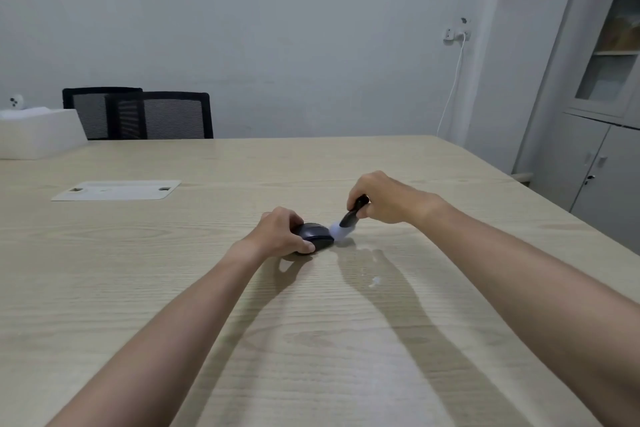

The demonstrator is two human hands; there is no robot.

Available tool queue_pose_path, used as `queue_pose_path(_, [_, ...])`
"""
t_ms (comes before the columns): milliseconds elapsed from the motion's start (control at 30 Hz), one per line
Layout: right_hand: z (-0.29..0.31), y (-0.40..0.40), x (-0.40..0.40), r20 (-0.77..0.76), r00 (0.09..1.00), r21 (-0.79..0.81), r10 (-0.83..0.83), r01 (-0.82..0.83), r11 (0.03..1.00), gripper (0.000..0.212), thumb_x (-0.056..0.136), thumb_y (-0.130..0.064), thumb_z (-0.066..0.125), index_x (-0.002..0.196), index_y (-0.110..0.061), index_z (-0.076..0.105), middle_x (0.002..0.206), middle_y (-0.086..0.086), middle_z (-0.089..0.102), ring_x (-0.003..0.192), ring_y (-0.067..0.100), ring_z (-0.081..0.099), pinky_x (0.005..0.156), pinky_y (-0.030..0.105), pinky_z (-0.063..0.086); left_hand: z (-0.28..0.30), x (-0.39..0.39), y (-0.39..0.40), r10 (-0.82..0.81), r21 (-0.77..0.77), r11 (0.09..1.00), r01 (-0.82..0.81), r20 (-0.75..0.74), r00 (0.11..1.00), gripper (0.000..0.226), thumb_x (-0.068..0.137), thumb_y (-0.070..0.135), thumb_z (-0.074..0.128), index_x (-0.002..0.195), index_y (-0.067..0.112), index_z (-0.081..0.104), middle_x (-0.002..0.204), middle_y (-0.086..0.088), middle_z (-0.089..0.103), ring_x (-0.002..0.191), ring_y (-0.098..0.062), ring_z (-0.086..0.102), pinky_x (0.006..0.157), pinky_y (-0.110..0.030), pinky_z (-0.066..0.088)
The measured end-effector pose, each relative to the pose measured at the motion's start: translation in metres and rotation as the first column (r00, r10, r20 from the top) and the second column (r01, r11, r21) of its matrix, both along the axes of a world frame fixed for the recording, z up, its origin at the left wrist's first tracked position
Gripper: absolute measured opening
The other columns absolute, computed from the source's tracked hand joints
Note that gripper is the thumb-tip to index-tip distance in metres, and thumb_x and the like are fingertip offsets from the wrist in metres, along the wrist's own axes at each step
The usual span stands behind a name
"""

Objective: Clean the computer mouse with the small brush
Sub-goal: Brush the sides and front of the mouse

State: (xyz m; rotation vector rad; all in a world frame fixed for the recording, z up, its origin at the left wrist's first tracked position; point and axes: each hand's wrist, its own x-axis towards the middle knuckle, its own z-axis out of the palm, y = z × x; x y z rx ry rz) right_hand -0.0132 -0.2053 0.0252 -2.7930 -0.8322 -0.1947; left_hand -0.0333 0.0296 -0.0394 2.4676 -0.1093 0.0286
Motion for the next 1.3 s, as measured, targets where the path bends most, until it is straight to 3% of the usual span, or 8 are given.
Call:
queue_pose_path(133, [-0.006, 0.012, -0.011, 0.122, 0.99, 0.114, 0.07, -0.084, 0.99, 0.02, 0.09, -0.008, 0.068, 0.107, -0.015, 0.077, 0.09, -0.006, 0.058, 0.089, 0.015, 0.054, 0.082, 0.031, 0.047, 0.003, 0.001, 0.001, -0.024, 0.019, 1.0, 0.025, -0.016, 1.0, 0.027, 0.069, 0.029, 0.085, 0.091, 0.017, 0.075, 0.075, 0.004, 0.064, 0.083, -0.016, 0.055, 0.061, -0.02, 0.037])
queue_pose_path(333, [-0.006, 0.003, -0.013, 0.088, 0.991, -0.107, 0.1, -0.09, 0.99, 0.023, 0.088, -0.002, 0.066, 0.101, -0.015, 0.079, 0.09, -0.008, 0.056, 0.091, 0.018, 0.059, 0.077, 0.03, 0.048, 0.002, 0.008, 0.005, -0.016, 0.033, 0.999, 0.017, -0.036, 0.999, 0.052, 0.068, 0.031, 0.087, 0.117, 0.018, 0.072, 0.104, -0.003, 0.071, 0.105, -0.018, 0.061, 0.083, -0.024, 0.045])
queue_pose_path(600, [-0.004, 0.01, -0.015, 0.124, 0.992, 0.075, 0.027, -0.036, 0.997, 0.02, 0.088, -0.009, 0.067, 0.105, -0.017, 0.076, 0.091, -0.008, 0.056, 0.09, 0.012, 0.051, 0.083, 0.031, 0.048, 0.005, 0.014, 0.0, -0.007, 0.121, 0.993, 0.014, -0.062, 0.998, 0.057, 0.069, 0.038, 0.085, 0.121, 0.023, 0.068, 0.114, -0.008, 0.066, 0.103, -0.019, 0.06, 0.084, -0.029, 0.046])
queue_pose_path(767, [-0.013, 0.007, -0.021, 0.027, 1.0, -0.031, 0.013, -0.012, 0.999, 0.024, 0.079, -0.003, 0.065, 0.094, -0.017, 0.08, 0.086, -0.005, 0.064, 0.09, 0.022, 0.064, 0.078, 0.036, 0.056, 0.004, 0.013, 0.001, 0.026, 0.147, 0.989, -0.02, -0.04, 0.999, 0.063, 0.067, 0.043, 0.086, 0.124, 0.026, 0.066, 0.123, -0.011, 0.059, 0.108, -0.021, 0.054, 0.092, -0.033, 0.047])
queue_pose_path(967, [-0.005, 0.005, -0.02, 0.081, 0.997, 0.083, 0.02, -0.027, 0.996, 0.022, 0.081, -0.006, 0.066, 0.095, -0.017, 0.078, 0.086, -0.007, 0.062, 0.085, 0.017, 0.059, 0.078, 0.034, 0.054, 0.009, 0.008, 0.0, -0.011, 0.179, 0.984, 0.021, -0.061, 0.998, 0.043, 0.062, 0.037, 0.083, 0.104, 0.031, 0.076, 0.101, -0.008, 0.069, 0.096, -0.019, 0.058, 0.075, -0.027, 0.047])
queue_pose_path(1067, [-0.01, 0.008, -0.025, 0.173, 0.974, -0.02, 0.149, -0.147, 0.989, 0.022, 0.089, -0.01, 0.066, 0.103, -0.022, 0.078, 0.086, -0.003, 0.061, 0.08, 0.014, 0.054, 0.077, 0.029, 0.047, 0.012, 0.007, 0.003, -0.015, 0.213, 0.976, 0.038, -0.107, 0.994, 0.065, 0.054, 0.036, 0.083, 0.118, 0.031, 0.072, 0.101, -0.004, 0.072, 0.097, -0.019, 0.059, 0.082, -0.032, 0.053])
queue_pose_path(1200, [-0.009, -0.001, -0.029, 0.184, 0.954, -0.303, 0.235, -0.172, 0.937, 0.023, 0.085, -0.008, 0.06, 0.093, -0.022, 0.077, 0.084, -0.001, 0.062, 0.077, 0.019, 0.059, 0.072, 0.03, 0.047, 0.013, 0.008, 0.007, -0.021, 0.193, 0.98, 0.042, -0.109, 0.994, 0.072, 0.058, 0.034, 0.089, 0.127, 0.028, 0.067, 0.1, 0.003, 0.071, 0.109, -0.017, 0.057, 0.098, -0.041, 0.051])
queue_pose_path(1300, [-0.003, -0.004, -0.029, 0.192, 0.962, -0.242, 0.193, -0.144, 0.959, 0.026, 0.079, -0.005, 0.061, 0.089, -0.022, 0.078, 0.083, -0.001, 0.061, 0.076, 0.021, 0.06, 0.067, 0.027, 0.042, 0.013, 0.008, 0.009, -0.012, 0.174, 0.984, 0.031, -0.109, 0.994, 0.076, 0.052, 0.042, 0.091, 0.123, 0.029, 0.07, 0.101, 0.002, 0.072, 0.109, -0.016, 0.058, 0.099, -0.042, 0.051])
